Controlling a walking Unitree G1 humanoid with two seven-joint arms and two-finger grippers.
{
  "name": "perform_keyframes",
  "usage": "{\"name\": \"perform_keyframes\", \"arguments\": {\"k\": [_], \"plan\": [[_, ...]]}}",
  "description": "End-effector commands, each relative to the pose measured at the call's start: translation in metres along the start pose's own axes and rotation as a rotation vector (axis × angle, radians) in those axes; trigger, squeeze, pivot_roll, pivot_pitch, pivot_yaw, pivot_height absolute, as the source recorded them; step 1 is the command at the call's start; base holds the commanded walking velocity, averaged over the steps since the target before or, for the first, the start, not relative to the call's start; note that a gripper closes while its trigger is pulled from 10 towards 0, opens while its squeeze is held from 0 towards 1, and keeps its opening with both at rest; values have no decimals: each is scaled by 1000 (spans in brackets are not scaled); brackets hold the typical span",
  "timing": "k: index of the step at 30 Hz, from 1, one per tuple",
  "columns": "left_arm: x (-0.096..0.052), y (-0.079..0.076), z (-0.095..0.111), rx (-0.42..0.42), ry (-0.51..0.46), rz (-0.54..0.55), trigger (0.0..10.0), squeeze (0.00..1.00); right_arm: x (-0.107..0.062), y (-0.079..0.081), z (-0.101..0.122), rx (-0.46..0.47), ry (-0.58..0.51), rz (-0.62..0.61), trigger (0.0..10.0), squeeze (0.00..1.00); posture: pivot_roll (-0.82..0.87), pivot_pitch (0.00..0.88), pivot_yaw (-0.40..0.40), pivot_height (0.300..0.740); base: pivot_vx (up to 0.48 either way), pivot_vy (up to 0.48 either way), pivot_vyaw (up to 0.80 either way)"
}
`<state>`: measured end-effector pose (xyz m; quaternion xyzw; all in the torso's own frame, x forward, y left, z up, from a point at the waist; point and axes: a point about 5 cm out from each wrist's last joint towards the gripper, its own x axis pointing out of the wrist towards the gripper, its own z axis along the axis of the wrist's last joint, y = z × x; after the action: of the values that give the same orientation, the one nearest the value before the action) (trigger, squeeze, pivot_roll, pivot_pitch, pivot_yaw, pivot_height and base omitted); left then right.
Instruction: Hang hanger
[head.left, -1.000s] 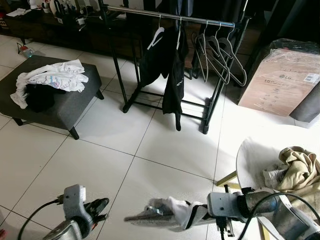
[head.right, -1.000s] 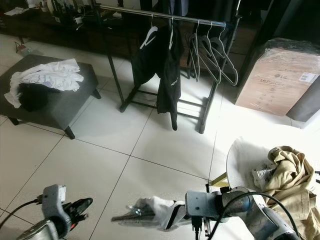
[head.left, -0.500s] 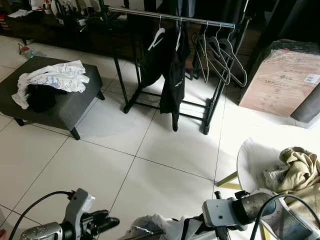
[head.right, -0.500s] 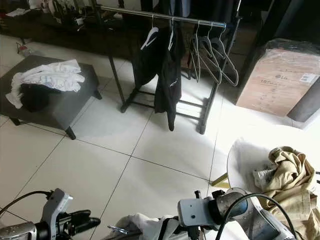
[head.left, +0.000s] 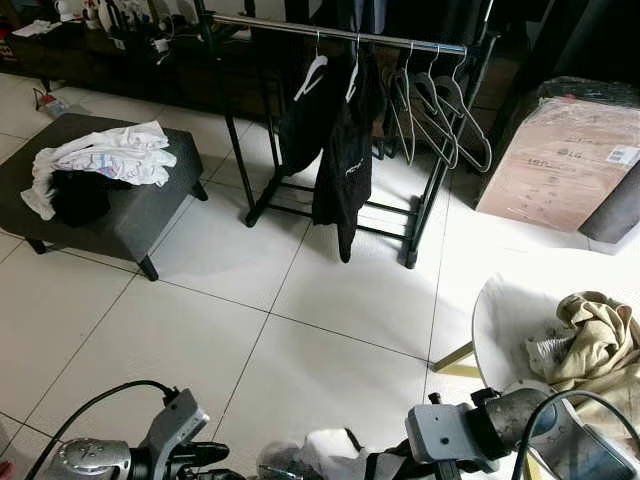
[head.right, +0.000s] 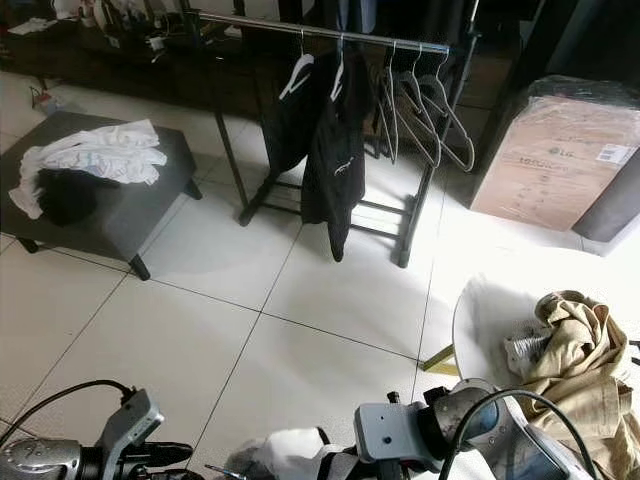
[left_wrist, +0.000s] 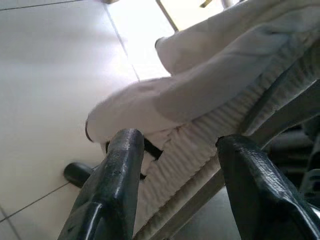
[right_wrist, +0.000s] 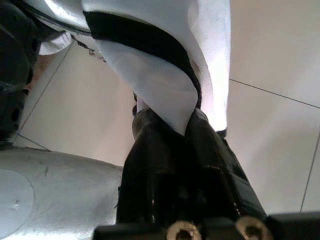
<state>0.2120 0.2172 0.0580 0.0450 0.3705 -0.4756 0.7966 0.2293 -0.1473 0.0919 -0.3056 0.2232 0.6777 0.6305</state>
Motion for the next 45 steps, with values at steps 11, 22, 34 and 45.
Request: {"name": "perform_keyframes", "arguments": {"k": [11, 22, 34, 45], "plan": [[11, 0, -12, 87, 139, -67, 10000, 0, -1, 5, 10, -2, -48, 27, 0, 0, -73, 225, -4, 740, 0, 0, 0], [20, -7, -14, 124, 179, -132, 10000, 0, 0, 5, 11, 7, -50, 30, 0, 0, -73, 227, -4, 740, 0, 0, 0], [24, -12, -27, 164, 279, -159, 10000, 0, 1, 6, 11, 16, -52, 31, 0, 0, -74, 227, -4, 740, 0, 0, 0], [25, -5, -42, 224, 382, -74, 10000, 0, 1, 6, 10, 19, -52, 29, 0, 0, -74, 230, -6, 740, 0, 0, 0]]}}
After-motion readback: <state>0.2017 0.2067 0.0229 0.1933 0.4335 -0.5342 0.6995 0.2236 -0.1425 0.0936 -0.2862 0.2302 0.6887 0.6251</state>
